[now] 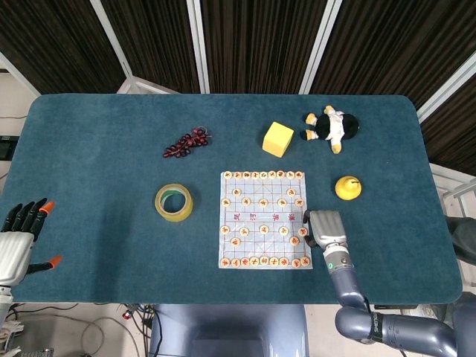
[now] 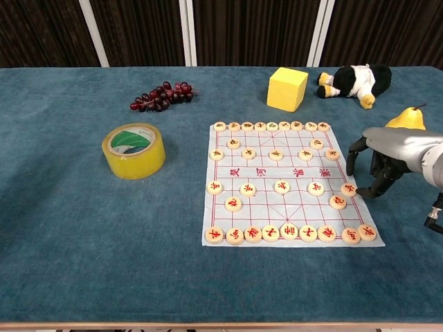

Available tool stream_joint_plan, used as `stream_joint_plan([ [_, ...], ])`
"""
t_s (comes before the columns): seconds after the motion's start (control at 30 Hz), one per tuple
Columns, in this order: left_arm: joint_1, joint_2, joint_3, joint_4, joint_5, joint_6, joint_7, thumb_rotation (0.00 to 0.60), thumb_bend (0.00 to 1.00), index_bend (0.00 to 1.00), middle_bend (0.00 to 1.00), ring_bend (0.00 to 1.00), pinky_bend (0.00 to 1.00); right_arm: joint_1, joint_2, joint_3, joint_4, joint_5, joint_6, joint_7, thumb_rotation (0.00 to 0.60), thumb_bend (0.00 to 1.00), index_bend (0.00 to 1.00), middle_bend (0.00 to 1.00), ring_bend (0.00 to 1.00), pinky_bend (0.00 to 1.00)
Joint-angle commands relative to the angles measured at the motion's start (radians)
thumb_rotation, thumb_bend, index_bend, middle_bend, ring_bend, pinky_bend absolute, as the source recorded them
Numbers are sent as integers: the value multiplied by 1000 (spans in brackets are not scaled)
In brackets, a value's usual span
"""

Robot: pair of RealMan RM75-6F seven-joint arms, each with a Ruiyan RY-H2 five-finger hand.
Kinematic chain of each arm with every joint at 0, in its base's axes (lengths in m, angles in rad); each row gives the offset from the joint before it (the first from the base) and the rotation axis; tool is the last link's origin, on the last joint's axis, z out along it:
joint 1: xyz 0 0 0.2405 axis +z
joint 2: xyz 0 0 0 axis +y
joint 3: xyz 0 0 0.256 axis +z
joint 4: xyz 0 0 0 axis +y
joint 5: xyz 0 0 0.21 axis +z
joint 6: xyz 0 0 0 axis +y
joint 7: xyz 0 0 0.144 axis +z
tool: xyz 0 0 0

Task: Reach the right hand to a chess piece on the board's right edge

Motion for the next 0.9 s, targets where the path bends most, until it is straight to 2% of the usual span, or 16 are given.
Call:
stream_joint_plan([
  [0.03,0,0,0,0,0,0,1,600,0,0,0,0,0,-3,-10,0,7,-9,3,5,600,386,405,1000,1000,1000],
  [0.9,-2,1,-1,-1,-4,-1,2,600,0,0,0,0,0,-31,-61,10,64,-30,-1,33,600,386,458,1000,1000,1000],
])
